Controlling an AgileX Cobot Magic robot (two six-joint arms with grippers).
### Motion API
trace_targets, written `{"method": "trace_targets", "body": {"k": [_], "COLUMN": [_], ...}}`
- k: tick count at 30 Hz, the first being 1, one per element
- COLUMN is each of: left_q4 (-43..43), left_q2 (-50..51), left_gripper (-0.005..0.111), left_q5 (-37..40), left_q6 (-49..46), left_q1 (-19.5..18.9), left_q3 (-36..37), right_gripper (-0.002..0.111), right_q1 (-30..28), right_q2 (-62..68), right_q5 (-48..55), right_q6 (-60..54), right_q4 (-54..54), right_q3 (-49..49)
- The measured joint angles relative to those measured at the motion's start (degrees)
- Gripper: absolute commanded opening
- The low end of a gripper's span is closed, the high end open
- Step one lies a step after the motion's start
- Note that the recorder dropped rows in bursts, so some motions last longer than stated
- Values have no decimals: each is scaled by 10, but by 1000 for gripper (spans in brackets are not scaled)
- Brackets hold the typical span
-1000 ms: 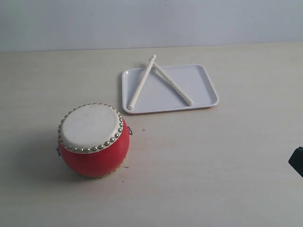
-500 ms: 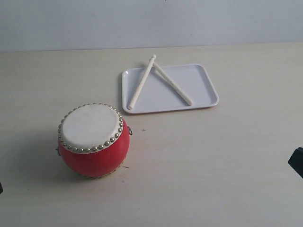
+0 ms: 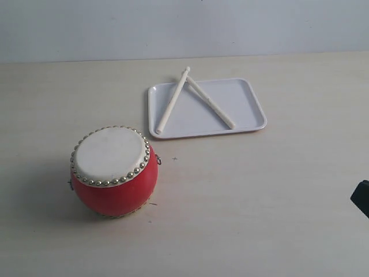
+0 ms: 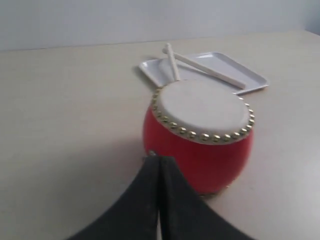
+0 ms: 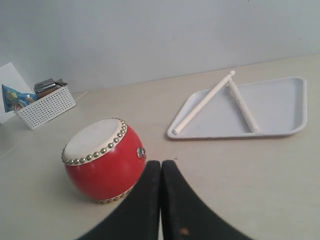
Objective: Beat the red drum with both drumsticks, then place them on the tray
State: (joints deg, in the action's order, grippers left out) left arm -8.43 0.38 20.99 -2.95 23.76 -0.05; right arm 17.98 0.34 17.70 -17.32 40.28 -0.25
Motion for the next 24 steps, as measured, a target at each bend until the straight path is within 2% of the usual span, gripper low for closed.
{"method": "trace_targets", "body": {"k": [5,8,12,24], "left_q4": [5,7,7,9], "left_q2": [0,0,0,0], "left_gripper": [0,0,0,0], "left_q5": [0,0,0,0], "left_q6": [0,0,0,0], "left_q1": [-114,-157,-171,-173], "left_q3": [0,0,0,0], "right_gripper": [0,0,0,0], "right_q1": [0,0,0,0], "right_q2": [0,0,0,0], "right_q5": [0,0,0,0], "right_q6": [0,0,0,0], "right_q4": [0,0,0,0], "right_q3": [0,0,0,0]}}
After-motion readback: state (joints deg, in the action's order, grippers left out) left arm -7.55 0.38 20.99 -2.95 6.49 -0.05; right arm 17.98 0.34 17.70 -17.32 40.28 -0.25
